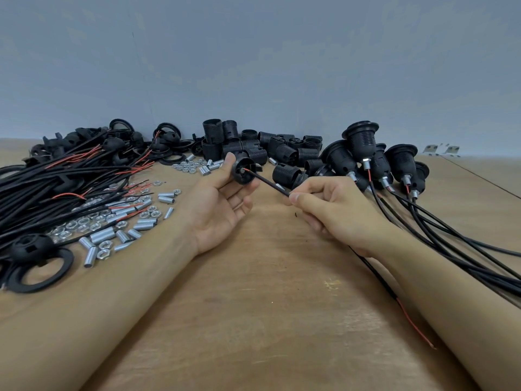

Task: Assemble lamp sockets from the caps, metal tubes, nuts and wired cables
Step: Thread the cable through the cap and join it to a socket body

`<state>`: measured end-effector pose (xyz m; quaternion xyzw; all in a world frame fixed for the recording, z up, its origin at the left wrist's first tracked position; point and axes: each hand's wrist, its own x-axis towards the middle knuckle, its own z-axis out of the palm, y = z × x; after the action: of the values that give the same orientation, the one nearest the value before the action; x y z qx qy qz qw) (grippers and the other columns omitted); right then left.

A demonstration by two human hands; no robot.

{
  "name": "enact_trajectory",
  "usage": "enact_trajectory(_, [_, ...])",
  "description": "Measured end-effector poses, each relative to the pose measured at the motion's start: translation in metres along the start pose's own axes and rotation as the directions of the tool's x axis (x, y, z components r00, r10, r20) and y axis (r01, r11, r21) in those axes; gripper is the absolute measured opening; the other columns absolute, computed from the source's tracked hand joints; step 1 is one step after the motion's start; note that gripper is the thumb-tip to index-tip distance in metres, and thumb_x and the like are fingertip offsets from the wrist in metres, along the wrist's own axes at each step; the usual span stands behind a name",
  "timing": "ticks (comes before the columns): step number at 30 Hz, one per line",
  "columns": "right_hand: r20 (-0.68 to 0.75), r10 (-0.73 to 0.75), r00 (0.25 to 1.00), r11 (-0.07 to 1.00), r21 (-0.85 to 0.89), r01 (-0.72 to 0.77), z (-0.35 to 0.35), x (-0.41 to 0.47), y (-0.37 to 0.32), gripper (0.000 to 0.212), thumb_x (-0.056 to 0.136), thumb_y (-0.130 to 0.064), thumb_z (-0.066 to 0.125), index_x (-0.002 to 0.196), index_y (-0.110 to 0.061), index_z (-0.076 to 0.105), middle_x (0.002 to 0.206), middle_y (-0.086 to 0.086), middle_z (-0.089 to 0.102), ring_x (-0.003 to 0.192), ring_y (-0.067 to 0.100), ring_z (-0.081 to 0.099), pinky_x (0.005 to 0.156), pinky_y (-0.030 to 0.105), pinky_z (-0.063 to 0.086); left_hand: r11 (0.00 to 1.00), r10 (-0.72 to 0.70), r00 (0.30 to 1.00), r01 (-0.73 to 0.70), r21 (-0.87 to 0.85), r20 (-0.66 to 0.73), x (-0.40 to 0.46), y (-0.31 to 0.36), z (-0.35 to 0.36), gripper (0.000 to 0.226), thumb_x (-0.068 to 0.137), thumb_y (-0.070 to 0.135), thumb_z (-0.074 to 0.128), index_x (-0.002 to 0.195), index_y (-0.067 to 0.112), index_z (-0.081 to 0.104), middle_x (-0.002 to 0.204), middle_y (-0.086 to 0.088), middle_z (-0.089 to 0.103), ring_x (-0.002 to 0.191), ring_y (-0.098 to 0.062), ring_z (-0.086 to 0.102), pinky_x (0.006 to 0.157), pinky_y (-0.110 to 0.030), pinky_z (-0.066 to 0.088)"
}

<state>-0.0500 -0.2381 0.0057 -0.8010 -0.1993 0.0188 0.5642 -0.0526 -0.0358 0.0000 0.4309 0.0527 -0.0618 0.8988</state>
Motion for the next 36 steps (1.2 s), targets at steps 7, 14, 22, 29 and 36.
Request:
enact_trajectory(7, [0.000,0.023,1.000,0.998,-0.055,-0.023,0.0001,-0.0009,-0.0021,0.015,0.091,-0.014,0.061,0.081,-0.011,0.072,0.041,-0.001,0.047,0.036,0.009,0.031,0.038,0.019,0.027,0.997,0.024,1.000,-0.025,0.067,0.021,0.0007,-0.0015,0.0003,0.023,0.092,0.040,0.061,0.086,0.019,0.067,0.089,0.002,0.075,0.079,-0.010,0.072,0.062,-0.020,0.050])
enact_trajectory(14, [-0.029,0.102,0.994,0.994,-0.031,-0.103,-0.0008,0.0000,-0.0034,0.018,0.090,-0.010,0.057,0.079,-0.006,0.070,0.040,-0.001,0.041,0.033,0.008,0.028,0.037,0.016,0.022,0.984,0.113,0.993,-0.117,0.137,0.032,0.0013,-0.0045,0.0009,0.025,0.078,0.042,0.068,0.085,0.019,0.071,0.091,0.000,0.074,0.083,-0.013,0.073,0.059,-0.019,0.051])
enact_trajectory(22, [-0.024,0.026,0.999,0.995,-0.091,-0.029,-0.0009,-0.0009,-0.0001,0.015,0.086,-0.011,0.062,0.073,-0.004,0.065,0.048,0.006,0.048,0.038,0.012,0.033,0.040,0.019,0.026,0.963,0.160,0.987,-0.158,0.218,0.008,0.0012,-0.0064,0.0003,0.036,0.072,0.042,0.072,0.092,0.012,0.069,0.088,-0.004,0.075,0.080,-0.016,0.074,0.058,-0.018,0.052])
enact_trajectory(29, [-0.010,-0.074,0.997,0.996,-0.057,0.073,0.0018,-0.0018,0.0004,0.017,0.095,-0.015,0.060,0.086,-0.001,0.066,0.043,0.000,0.049,0.035,0.006,0.036,0.039,0.016,0.029,0.956,0.214,0.976,-0.216,0.197,0.030,-0.0002,-0.0026,0.0003,0.023,0.075,0.041,0.072,0.078,0.018,0.077,0.090,-0.005,0.075,0.085,-0.017,0.073,0.063,-0.021,0.055])
enact_trajectory(36, [0.249,0.076,0.966,0.913,0.372,-0.168,-0.0060,0.0004,-0.0049,0.025,0.099,-0.013,0.049,0.091,-0.001,0.069,0.045,-0.001,0.034,0.033,0.007,0.021,0.038,0.014,0.018,0.814,0.382,0.909,-0.417,0.403,0.169,-0.0068,-0.0077,0.0034,0.026,0.078,0.041,0.070,0.085,0.018,0.079,0.086,-0.008,0.076,0.081,-0.019,0.072,0.068,-0.023,0.054])
